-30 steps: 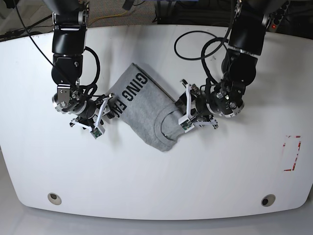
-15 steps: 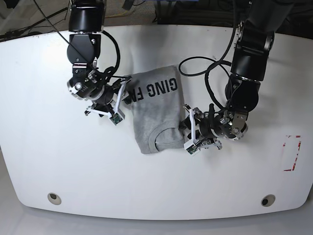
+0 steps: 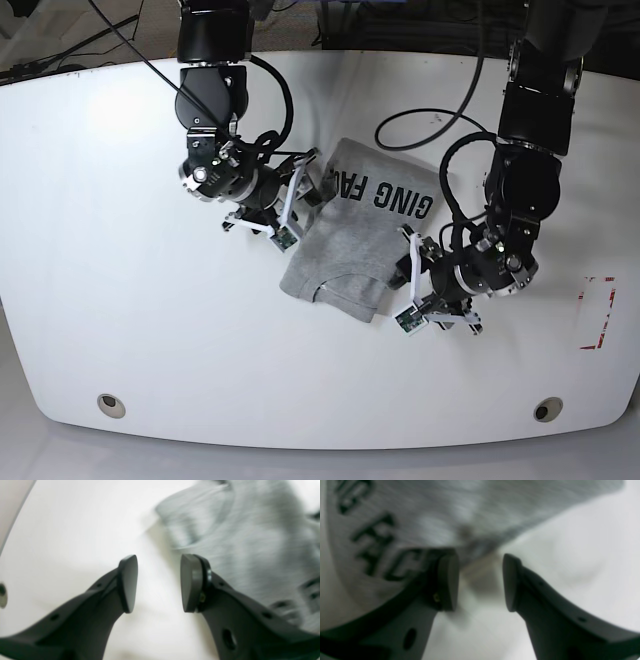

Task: Fold the T-shirt properly
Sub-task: 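Grasp the bundle edge with the left gripper and rotate it on the table, then drag the folded shirt with the left gripper to the table edge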

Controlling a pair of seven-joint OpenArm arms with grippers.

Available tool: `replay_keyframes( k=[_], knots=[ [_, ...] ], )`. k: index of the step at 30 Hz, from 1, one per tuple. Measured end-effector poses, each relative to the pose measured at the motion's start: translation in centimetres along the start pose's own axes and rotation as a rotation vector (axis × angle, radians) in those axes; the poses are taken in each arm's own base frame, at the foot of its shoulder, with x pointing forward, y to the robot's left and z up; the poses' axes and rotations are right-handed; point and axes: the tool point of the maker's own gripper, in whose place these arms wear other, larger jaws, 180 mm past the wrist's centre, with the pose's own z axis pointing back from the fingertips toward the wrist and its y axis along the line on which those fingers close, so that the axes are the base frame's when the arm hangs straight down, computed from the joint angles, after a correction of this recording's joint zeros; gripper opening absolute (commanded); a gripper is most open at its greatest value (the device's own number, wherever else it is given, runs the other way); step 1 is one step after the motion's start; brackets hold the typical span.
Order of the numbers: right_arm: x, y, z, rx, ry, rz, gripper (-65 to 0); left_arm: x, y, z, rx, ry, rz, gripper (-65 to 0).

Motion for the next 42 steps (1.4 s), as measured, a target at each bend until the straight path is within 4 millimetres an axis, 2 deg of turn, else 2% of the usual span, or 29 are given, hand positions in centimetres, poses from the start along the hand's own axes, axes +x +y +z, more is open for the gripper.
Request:
replay_keyframes(
  k=[2, 5, 7, 11, 14, 17, 20, 22, 27, 31, 35, 37, 40, 42],
  knots=[
    [-0.3, -1.5, 0.5, -0.033, -0.005, -0.031, -37.6, 0.3, -1.0, 0.0, 0.009, -0.009, 0.041, -36.3],
    [-1.3, -4.5, 1.7, -0.101, 0.010, -0.060, -37.6, 0.5, -2.3, -0.7, 0.033, -0.016, 0.154, -24.9],
    [-1.7, -5.5, 2.2, -0.122, 0.025, -0.044, -37.6, 0.7, -3.4, -1.3, 0.029, -0.026, 0.220, -19.3],
    [-2.5, -7.4, 3.2, -0.165, 0.052, -0.021, -37.6, 0.4, -6.1, -2.3, 0.017, -0.035, 0.347, -16.8],
    [-2.7, -7.6, 3.3, -0.166, 0.056, -0.019, -37.6, -0.6, -7.5, -2.9, 0.041, -0.034, 0.368, -16.9],
    [-2.7, -8.0, 3.6, -0.168, 0.032, -0.048, -37.6, -2.2, -9.5, -4.2, 0.029, -0.013, 0.402, -17.1],
    [-3.3, -9.2, 4.3, -0.205, 0.039, -0.071, -37.6, -4.6, -11.7, -6.1, -0.012, 0.036, 0.439, -17.2],
    [-3.6, -9.7, 4.6, -0.214, 0.047, -0.077, -37.6, -5.0, -11.9, -6.8, -0.013, 0.004, 0.459, -17.2],
    [-2.0, -8.8, 4.7, -0.157, -0.039, -0.107, -37.6, -6.8, -11.0, -7.3, -0.030, -0.026, 0.480, -17.2],
    [-1.8, -9.7, 5.6, -0.173, -0.061, -0.112, -37.6, -9.7, -8.2, -5.8, 0.027, 0.002, 0.480, -17.2],
    [-2.3, -10.2, 5.8, -0.185, -0.044, -0.114, -37.6, -15.4, -2.6, -2.2, 0.166, 0.055, 0.548, -17.2],
    [-2.1, -10.0, 5.7, -0.181, -0.048, -0.113, -37.6, -18.4, 0.4, 0.4, 0.238, 0.100, 0.549, -17.2],
    [-1.6, -9.5, 5.4, -0.165, -0.064, -0.111, -37.6, -22.7, 3.1, 4.0, 0.279, 0.194, 0.516, -17.2],
    [-1.8, -9.6, 5.5, -0.171, -0.060, -0.111, -37.6, -24.6, 4.5, 5.7, 0.317, 0.229, 0.520, -17.2]
  ],
)
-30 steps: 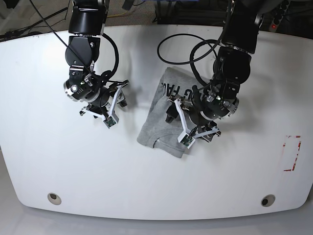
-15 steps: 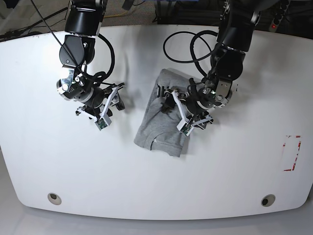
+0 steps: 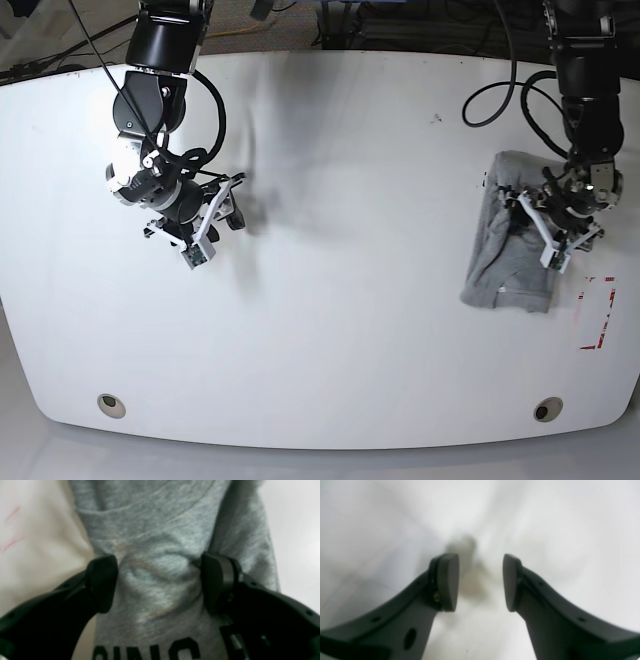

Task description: Fold the T-shirt properly

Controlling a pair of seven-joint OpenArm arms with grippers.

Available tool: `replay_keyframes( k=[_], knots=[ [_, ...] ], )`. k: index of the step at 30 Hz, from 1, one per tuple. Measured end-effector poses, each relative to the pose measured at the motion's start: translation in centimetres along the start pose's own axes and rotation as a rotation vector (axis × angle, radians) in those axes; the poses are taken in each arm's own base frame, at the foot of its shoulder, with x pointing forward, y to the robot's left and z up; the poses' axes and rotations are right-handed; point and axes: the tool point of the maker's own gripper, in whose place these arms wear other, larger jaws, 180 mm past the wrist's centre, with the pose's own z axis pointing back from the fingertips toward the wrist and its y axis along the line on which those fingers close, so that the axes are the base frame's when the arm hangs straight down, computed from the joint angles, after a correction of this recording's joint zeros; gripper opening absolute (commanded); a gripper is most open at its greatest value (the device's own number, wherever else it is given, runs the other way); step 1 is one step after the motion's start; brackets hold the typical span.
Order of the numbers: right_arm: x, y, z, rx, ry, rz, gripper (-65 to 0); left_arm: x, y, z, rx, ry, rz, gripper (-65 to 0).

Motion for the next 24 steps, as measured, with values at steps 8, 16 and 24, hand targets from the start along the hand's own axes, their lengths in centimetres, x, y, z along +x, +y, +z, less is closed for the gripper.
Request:
replay_keyframes(
  k=[8, 16, 24],
  knots=[
    [0.0, -0.1, 0.0, -0.002, -0.001, -0.002, -37.6, -6.1, 9.5, 4.4, 0.123, 0.178, -0.036, -17.4],
    [0.0, -0.1, 0.0, -0.003, 0.002, 0.001, -37.6, -10.8, 15.5, 9.2, 0.213, 0.271, -0.043, -17.4],
    [0.0, 0.0, 0.0, -0.001, 0.001, 0.004, -37.6, -7.2, 17.0, 12.7, 0.245, 0.191, -0.119, -17.4]
  ],
)
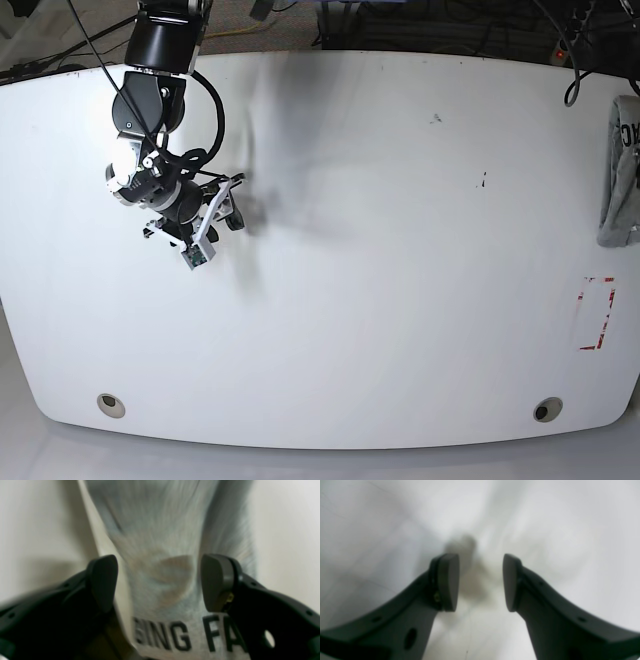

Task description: Fold the T-shirt properly

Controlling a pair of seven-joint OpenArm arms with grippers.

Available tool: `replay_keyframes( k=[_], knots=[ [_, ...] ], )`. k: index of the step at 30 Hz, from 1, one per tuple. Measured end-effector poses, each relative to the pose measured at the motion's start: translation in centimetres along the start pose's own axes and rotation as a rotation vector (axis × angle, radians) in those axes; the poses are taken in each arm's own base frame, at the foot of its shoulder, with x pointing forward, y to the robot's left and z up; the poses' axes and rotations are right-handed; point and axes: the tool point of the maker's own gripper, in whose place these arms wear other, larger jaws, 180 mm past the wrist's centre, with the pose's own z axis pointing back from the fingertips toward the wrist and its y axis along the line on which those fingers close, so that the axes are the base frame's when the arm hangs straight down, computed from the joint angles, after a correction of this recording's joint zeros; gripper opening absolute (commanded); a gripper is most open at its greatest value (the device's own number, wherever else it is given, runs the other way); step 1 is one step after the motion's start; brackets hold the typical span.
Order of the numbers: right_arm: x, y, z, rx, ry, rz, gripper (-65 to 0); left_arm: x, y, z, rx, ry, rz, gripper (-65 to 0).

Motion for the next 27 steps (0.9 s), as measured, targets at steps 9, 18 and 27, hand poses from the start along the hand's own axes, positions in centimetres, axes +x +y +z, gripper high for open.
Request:
replay_keyframes(
  k=[9, 18, 27],
  knots=[
    [1.8, -1.6, 0.4, -0.018, -0.150, 0.002, -37.6, 9.5, -4.6, 2.3, 0.051, -0.256, -0.043, -17.2],
    [0.5, -2.5, 0.3, -0.066, -0.373, 0.029, -37.6, 17.5, -15.6, 2.2, -0.003, -0.593, 0.145, -17.2],
    [-6.2, -4.0, 3.5, -0.211, -0.400, -0.044, -37.6, 13.8, -25.1, 3.1, -0.123, -0.620, 0.269, -17.4]
  ],
)
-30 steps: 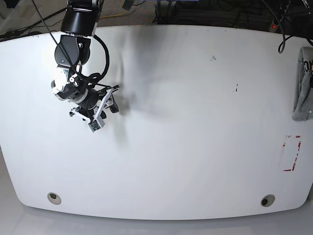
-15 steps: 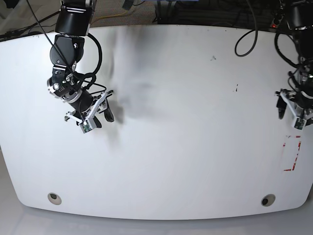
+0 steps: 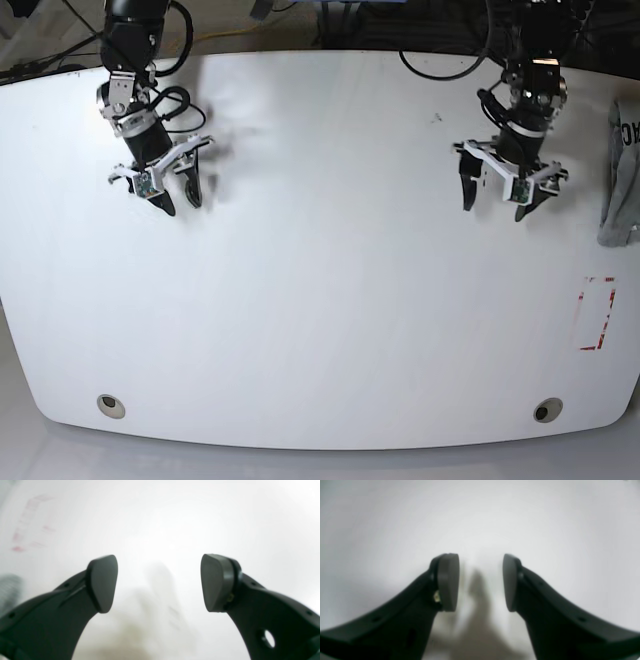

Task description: Fold the T-shirt properly

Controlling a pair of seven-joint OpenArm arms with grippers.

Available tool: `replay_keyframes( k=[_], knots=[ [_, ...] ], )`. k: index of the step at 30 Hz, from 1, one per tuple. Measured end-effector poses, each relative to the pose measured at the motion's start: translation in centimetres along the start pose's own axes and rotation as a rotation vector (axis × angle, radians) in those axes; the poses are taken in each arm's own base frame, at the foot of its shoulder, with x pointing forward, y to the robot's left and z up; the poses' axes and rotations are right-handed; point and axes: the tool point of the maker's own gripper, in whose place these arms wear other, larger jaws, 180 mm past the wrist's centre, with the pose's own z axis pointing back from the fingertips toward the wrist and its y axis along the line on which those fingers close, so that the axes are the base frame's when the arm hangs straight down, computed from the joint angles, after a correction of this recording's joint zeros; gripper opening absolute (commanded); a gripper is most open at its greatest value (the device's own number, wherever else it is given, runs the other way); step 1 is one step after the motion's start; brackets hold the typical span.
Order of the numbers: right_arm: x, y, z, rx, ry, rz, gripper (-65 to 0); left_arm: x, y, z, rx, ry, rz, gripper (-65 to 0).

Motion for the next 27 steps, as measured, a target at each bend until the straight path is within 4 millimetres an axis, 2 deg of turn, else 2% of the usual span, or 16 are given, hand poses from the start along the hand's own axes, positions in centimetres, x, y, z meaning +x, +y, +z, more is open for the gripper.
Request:
replay_keyframes(
  k=[2, 4, 7, 10, 16, 19, 23, 27],
  knots=[
    [-1.4, -0.5, 2.1, -0.035, 0.026, -0.026, -37.6, -0.8, -1.5, 1.2, -0.014, 0.014, 0.030, -17.4],
    [-1.8, -0.6, 3.8, -0.056, 0.015, -0.082, -37.6, -1.7, -2.8, 2.7, -0.019, 0.036, 0.064, -19.2],
    [-2.4, -0.6, 6.7, -0.074, 0.008, -0.146, -37.6, -3.0, -3.8, 6.0, -0.009, 0.075, 0.103, -22.5],
    [-3.3, -0.7, 9.5, -0.104, 0.034, -0.170, -37.6, -4.1, -4.6, 8.9, -0.011, 0.121, 0.112, -22.9],
    [-5.4, 1.7, 14.2, -0.108, 0.090, -0.273, -37.6, -8.4, -6.7, 15.1, -0.042, 0.294, 0.145, -22.9],
    [-7.4, 2.7, 17.3, -0.132, 0.155, -0.326, -37.6, -10.6, -7.8, 18.1, -0.064, 0.395, 0.162, -22.9],
    [-9.6, 3.9, 20.6, -0.166, 0.238, -0.367, -37.6, -12.3, -8.2, 21.2, -0.070, 0.477, 0.165, -22.9],
    [-11.6, 6.5, 23.9, -0.177, 0.324, -0.430, -37.6, -14.8, -9.3, 24.5, -0.093, 0.586, 0.179, -23.1]
  ],
)
